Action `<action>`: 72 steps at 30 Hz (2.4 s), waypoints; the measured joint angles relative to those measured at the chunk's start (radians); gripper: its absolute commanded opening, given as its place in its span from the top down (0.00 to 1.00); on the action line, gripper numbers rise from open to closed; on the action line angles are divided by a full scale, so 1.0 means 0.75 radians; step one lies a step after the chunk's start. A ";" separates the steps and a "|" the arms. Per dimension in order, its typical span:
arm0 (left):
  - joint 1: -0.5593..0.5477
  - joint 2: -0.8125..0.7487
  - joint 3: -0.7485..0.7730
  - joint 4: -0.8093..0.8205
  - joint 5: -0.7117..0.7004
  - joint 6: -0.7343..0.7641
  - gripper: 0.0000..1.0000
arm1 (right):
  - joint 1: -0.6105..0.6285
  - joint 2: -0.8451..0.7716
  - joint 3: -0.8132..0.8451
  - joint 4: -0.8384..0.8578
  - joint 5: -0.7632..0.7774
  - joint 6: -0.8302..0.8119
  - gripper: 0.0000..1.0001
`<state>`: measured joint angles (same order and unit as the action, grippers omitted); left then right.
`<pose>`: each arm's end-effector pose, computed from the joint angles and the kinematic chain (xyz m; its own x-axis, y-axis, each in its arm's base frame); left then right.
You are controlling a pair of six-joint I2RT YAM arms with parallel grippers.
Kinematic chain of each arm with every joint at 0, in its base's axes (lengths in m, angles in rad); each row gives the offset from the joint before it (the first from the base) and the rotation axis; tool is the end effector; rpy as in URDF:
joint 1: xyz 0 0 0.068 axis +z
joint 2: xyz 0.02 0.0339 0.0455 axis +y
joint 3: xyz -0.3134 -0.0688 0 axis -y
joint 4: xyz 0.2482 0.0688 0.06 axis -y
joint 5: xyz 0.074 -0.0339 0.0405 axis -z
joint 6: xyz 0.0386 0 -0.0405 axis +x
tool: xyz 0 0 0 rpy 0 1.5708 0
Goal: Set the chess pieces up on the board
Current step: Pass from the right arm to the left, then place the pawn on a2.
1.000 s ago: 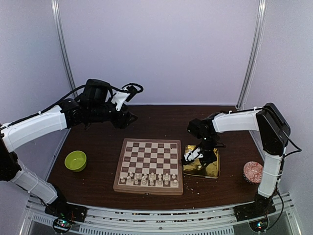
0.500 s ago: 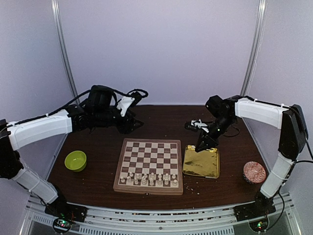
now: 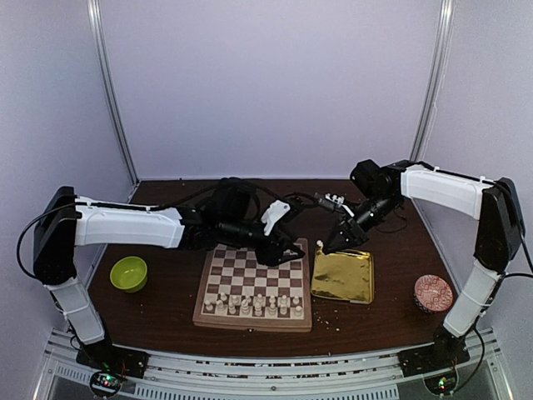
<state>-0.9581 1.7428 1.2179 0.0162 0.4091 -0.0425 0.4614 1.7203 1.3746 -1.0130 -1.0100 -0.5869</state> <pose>0.2256 -0.3476 0.2965 -0.3202 0.3878 -0.8644 0.9376 0.2601 -0.2307 0.2903 0.1808 0.3033 -0.5094 -0.5822 -0.6337 -0.8148 0.0894 0.5727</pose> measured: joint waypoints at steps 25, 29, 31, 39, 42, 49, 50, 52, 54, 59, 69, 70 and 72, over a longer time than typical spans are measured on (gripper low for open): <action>-0.003 0.244 0.182 0.261 0.288 -0.233 0.66 | -0.002 -0.044 -0.007 -0.068 -0.058 -0.065 0.91; -0.003 0.259 0.191 0.259 0.296 -0.239 0.73 | -0.002 -0.044 -0.007 -0.076 -0.064 -0.081 0.91; -0.003 0.269 0.202 0.258 0.299 -0.241 0.76 | -0.002 -0.044 -0.007 -0.081 -0.065 -0.084 0.91; -0.003 0.277 0.224 0.252 0.343 -0.238 0.94 | -0.003 -0.044 -0.007 -0.093 -0.067 -0.092 0.83; -0.004 0.277 0.238 0.213 0.346 -0.213 0.94 | -0.003 -0.044 -0.007 -0.103 -0.067 -0.104 0.63; 0.011 0.131 0.186 -0.067 0.239 -0.048 0.95 | -0.027 -0.062 -0.007 -0.164 -0.060 -0.167 0.49; 0.014 0.083 0.162 -0.114 0.205 -0.019 0.95 | -0.036 -0.067 -0.007 -0.172 -0.060 -0.174 0.49; 0.023 -0.039 0.104 -0.219 0.120 0.032 0.95 | -0.054 -0.077 -0.007 -0.184 -0.058 -0.188 0.48; 0.032 -0.172 0.045 -0.323 0.017 0.069 0.95 | -0.072 -0.085 -0.007 -0.191 -0.055 -0.194 0.48; 0.048 -0.439 -0.128 -0.516 -0.324 0.061 0.94 | -0.099 -0.087 -0.007 -0.197 -0.044 -0.200 0.47; 0.057 -0.544 -0.369 -0.806 -0.650 -0.196 0.94 | -0.101 -0.082 -0.007 -0.217 -0.039 -0.207 0.48; 0.057 -0.550 -0.390 -0.818 -0.661 -0.213 0.94 | -0.101 -0.080 -0.007 -0.218 -0.039 -0.208 0.48; 0.062 -0.564 -0.433 -0.832 -0.668 -0.240 0.93 | -0.101 -0.076 -0.007 -0.220 -0.039 -0.212 0.48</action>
<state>-0.9119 1.3201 0.8932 -0.6079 -0.0917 -0.2226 0.3855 1.6630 1.3697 -1.1782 -1.0389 -0.7460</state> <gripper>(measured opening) 0.066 0.522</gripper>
